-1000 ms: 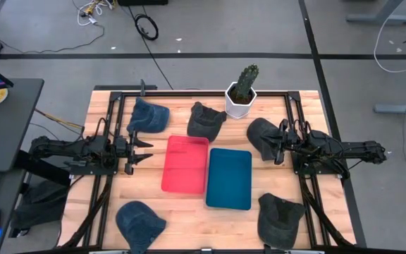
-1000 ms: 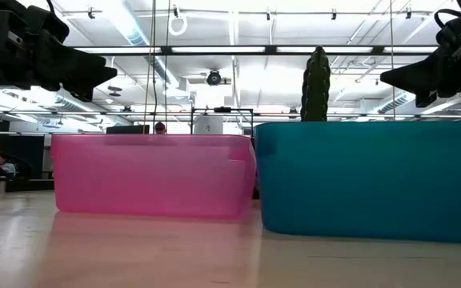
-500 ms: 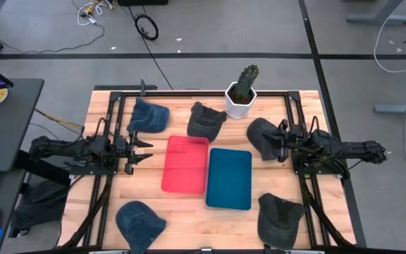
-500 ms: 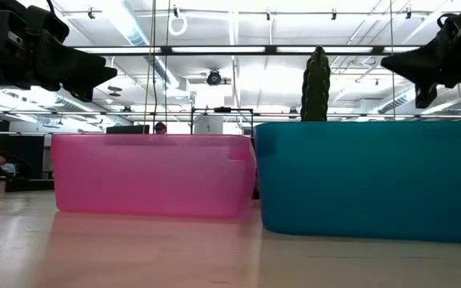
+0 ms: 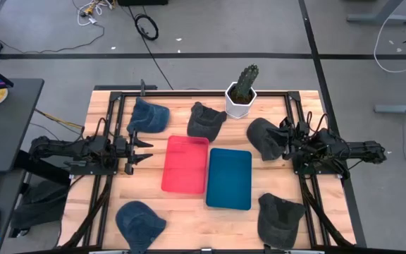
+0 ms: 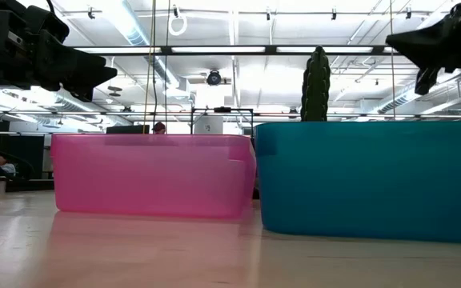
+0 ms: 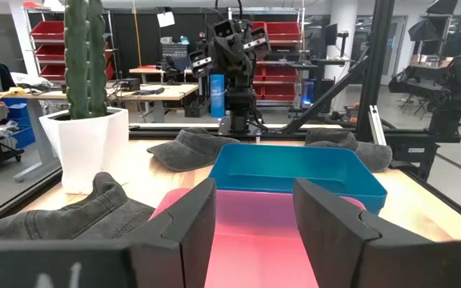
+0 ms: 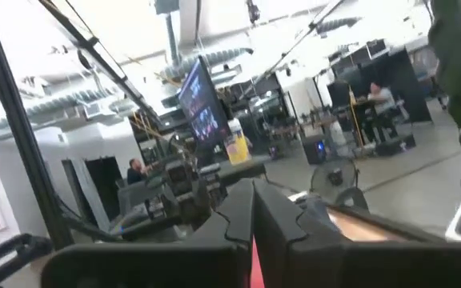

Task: Pick & Place hat
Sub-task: Put the bottom black cap into the blue bin

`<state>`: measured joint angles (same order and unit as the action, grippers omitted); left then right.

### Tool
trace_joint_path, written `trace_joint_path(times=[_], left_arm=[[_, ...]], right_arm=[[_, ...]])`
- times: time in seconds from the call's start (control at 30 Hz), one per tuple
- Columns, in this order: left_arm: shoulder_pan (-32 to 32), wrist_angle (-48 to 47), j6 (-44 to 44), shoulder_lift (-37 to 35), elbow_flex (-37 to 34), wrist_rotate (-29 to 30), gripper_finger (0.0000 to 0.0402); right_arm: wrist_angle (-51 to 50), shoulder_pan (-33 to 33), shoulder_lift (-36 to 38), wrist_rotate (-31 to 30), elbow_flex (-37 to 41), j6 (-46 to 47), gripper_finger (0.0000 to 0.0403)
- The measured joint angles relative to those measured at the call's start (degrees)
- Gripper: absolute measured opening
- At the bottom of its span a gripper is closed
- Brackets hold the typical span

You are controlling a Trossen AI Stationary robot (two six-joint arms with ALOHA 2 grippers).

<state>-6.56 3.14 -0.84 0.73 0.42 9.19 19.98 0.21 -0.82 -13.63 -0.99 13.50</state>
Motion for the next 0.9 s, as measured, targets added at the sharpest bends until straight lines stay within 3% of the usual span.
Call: trace_joint_path(times=[0.37, 0.5, 0.7, 0.9], left_arm=[[0.0, 0.0, 0.0, 0.0, 0.0, 0.0, 0.0172], [0.0, 0.0, 0.0, 0.0, 0.0, 0.0, 0.0172], [0.0, 0.0, 0.0, 0.0, 0.0, 0.0, 0.0172], [0.0, 0.0, 0.0, 0.0, 0.0, 0.0, 0.0172]], right_arm=[[26.3, 0.0, 0.0, 3.6, 0.0, -7.8, 0.0013], [32.6, 0.0, 0.0, 7.8, -0.1, -11.6, 0.0013], [28.8, 0.0, 0.0, 15.7, -7.2, -15.8, 0.0013], [8.6, 0.0, -0.2, 15.7, -21.1, -20.7, 0.0013]])
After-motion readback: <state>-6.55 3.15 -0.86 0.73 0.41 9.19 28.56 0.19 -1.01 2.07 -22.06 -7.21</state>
